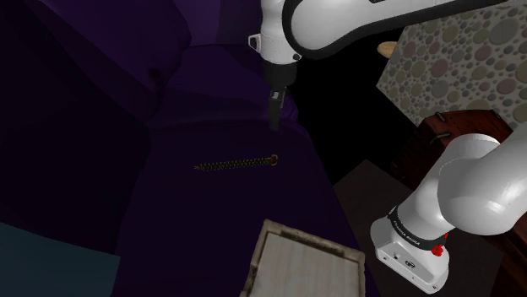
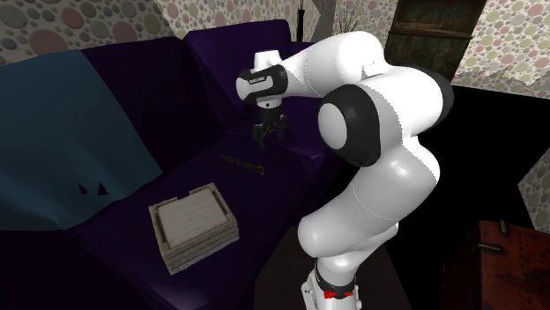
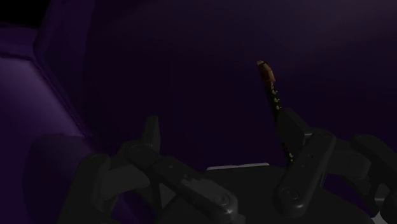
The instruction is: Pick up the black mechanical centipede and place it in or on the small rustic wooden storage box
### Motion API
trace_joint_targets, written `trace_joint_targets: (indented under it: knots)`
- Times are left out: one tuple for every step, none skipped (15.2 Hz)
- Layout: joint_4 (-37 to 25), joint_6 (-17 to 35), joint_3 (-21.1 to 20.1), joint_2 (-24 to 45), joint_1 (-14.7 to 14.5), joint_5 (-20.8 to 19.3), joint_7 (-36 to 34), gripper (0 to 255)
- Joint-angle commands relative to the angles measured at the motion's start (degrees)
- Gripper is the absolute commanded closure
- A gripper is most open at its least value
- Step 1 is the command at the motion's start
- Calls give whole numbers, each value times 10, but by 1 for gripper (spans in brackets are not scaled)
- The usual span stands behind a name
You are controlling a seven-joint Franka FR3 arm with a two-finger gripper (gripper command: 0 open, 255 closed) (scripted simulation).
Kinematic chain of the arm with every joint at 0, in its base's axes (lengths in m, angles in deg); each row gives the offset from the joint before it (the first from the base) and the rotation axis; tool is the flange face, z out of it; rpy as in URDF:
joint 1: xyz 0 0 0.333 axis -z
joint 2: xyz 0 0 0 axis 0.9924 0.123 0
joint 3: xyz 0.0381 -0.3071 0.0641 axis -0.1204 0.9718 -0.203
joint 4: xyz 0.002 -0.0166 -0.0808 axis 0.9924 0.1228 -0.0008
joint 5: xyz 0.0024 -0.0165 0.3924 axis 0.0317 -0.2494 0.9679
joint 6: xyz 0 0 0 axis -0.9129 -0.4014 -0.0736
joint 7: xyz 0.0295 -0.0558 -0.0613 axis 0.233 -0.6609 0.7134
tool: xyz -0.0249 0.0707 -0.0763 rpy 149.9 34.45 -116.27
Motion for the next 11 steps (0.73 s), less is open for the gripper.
trace_joint_targets:
  knots:
    - [-17, 15, -12, 34, -13, 2, 15, 0]
    - [-25, 20, -18, 48, -20, 3, 22, 0]
    - [-32, 26, -24, 62, -26, 4, 30, 0]
    - [-39, 31, -30, 76, -32, 4, 37, 0]
    - [-47, 35, -36, 89, -39, 4, 44, 0]
    - [-54, 40, -42, 103, -45, 4, 51, 0]
    - [-62, 44, -48, 116, -51, 3, 58, 0]
    - [-69, 48, -55, 129, -57, 3, 65, 0]
    - [-75, 52, -60, 139, -62, 2, 70, 0]
    - [-70, 59, -60, 141, -62, 2, 69, 0]
    - [-64, 67, -60, 144, -62, 1, 69, 0]
